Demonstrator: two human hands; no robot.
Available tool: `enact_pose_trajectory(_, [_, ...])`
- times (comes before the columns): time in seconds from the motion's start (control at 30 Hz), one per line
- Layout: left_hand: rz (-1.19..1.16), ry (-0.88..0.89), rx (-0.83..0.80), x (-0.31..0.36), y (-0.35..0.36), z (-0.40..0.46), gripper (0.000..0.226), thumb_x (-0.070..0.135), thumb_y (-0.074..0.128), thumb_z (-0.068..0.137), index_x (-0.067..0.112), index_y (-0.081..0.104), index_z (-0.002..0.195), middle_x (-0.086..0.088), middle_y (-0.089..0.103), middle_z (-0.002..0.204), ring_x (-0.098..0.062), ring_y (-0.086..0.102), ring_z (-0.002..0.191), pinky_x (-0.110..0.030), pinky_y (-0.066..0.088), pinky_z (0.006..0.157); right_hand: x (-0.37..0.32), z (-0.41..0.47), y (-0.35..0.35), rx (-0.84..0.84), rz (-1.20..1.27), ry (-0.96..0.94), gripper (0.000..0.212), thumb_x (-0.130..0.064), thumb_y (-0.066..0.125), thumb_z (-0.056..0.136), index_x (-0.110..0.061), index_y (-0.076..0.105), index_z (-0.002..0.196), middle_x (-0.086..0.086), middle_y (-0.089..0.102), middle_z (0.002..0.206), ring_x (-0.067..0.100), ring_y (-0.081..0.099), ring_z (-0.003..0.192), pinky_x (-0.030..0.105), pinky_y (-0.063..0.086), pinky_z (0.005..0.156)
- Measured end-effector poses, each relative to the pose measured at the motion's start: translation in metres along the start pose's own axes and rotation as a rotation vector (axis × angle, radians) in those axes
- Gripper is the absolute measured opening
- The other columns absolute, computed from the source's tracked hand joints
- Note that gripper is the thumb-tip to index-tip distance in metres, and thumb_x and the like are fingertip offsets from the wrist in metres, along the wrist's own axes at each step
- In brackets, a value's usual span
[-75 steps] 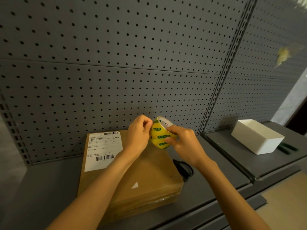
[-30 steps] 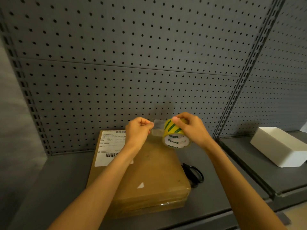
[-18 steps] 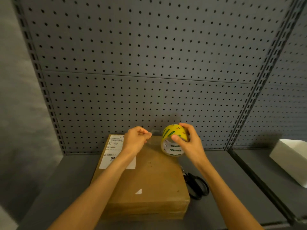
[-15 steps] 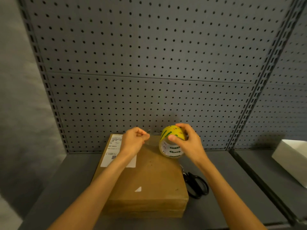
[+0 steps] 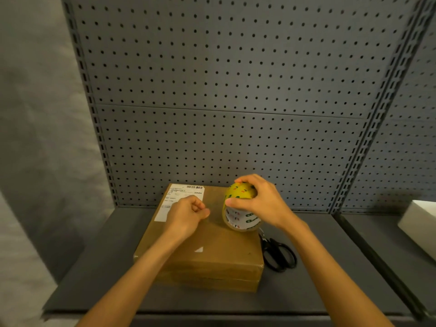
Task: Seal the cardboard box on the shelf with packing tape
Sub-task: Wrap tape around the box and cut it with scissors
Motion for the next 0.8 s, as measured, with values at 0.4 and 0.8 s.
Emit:
enact_pose_trajectory(0.4, [0.137, -0.04, 0.113, 0.003, 0.006, -0.022, 0.012, 0.031, 0.067, 0.086, 0.027, 0.057, 0.08, 0.013, 0.057, 0.073, -0.006, 0.054, 0.073, -0.024, 0.041, 0.063, -0.004, 0.005, -0.003, -0.089, -0.093, -0.07, 0.056, -0.043, 0.078, 0.07, -0.025, 0.056, 0.119, -0.006, 0.051, 0.11, 0.013, 0.05, 0.101, 0.025, 0.045, 0.081])
enact_pose_trajectory(0.8, [0.301, 0.016, 0.207, -0.001, 0.013, -0.032, 0.01, 0.032, 0.062, 0.088, 0.023, 0.06, 0.09, 0.003, 0.061, 0.097, -0.013, 0.055, 0.09, -0.027, 0.045, 0.075, -0.008, 0.023, 0.001, -0.236, -0.183, -0.152, 0.054, -0.034, 0.078, 0.071, -0.028, 0.055, 0.12, -0.006, 0.048, 0.111, 0.015, 0.045, 0.107, 0.027, 0.039, 0.085])
Point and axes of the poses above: each hand's wrist, its own z-axis towards the middle knuckle, its own y-axis out of the palm, x = y × z, the point moved 1 cm from there along z, towards the middle knuckle
